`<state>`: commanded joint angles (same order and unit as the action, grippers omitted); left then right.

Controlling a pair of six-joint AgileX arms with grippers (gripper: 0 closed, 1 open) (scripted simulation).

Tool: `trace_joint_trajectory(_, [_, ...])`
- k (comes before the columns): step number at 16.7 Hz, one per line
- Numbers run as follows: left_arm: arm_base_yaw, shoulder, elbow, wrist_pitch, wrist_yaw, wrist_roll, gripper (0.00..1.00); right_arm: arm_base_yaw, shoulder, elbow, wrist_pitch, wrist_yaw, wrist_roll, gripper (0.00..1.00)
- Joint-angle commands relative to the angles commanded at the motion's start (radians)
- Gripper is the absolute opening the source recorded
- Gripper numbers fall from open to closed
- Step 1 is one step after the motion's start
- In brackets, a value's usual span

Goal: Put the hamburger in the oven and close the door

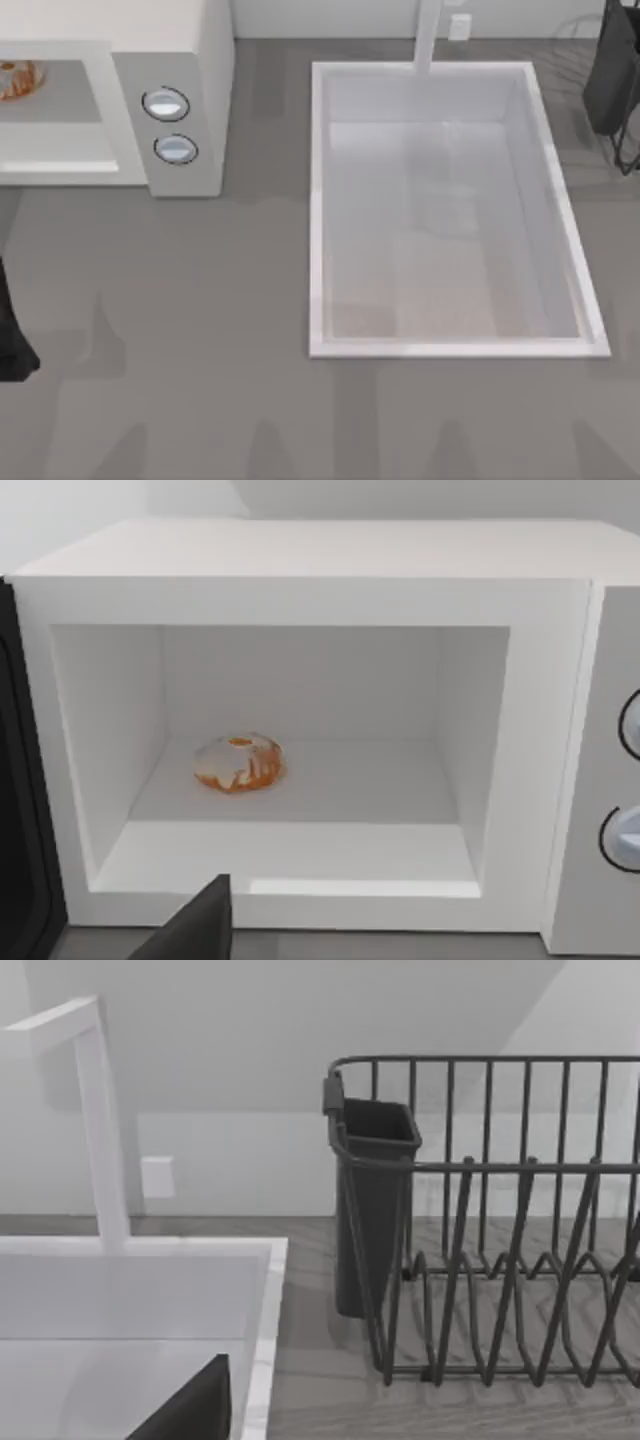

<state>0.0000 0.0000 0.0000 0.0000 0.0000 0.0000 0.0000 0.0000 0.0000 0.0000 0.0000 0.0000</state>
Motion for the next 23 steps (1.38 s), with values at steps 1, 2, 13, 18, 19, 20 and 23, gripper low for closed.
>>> trace_joint_trajectory(1, [0.0,0.0,0.0,0.0,0.0,0.0,1.0,0.0,0.0,0.0,0.0,0.0,0.0,1.0])
trace_joint_trajectory(2, [0.0,0.0,0.0,0.0,0.0,0.0,1.0,0.0,0.0,0.0,0.0,0.0,0.0,1.0])
trace_joint_trajectory(13, [0.0,0.0,0.0,0.0,0.0,0.0,0.25,0.0,0.0,0.0,0.0,0.0,0.0,1.0])
trace_joint_trajectory(18, [0.0,0.0,0.0,0.0,0.0,0.0,0.0,0.0,0.0,0.0,0.0,0.0,0.0,1.0])
trace_joint_trajectory(19, [0.0,0.0,0.0,0.0,0.0,0.0,0.0,0.0,0.0,0.0,0.0,0.0,0.0,1.0])
trace_joint_trajectory(20, [0.0,0.0,0.0,0.0,0.0,0.0,0.0,0.0,0.0,0.0,0.0,0.0,0.0,1.0])
trace_joint_trajectory(23, [0.0,0.0,0.0,0.0,0.0,0.0,0.0,0.0,0.0,0.0,0.0,0.0,0.0,1.0])
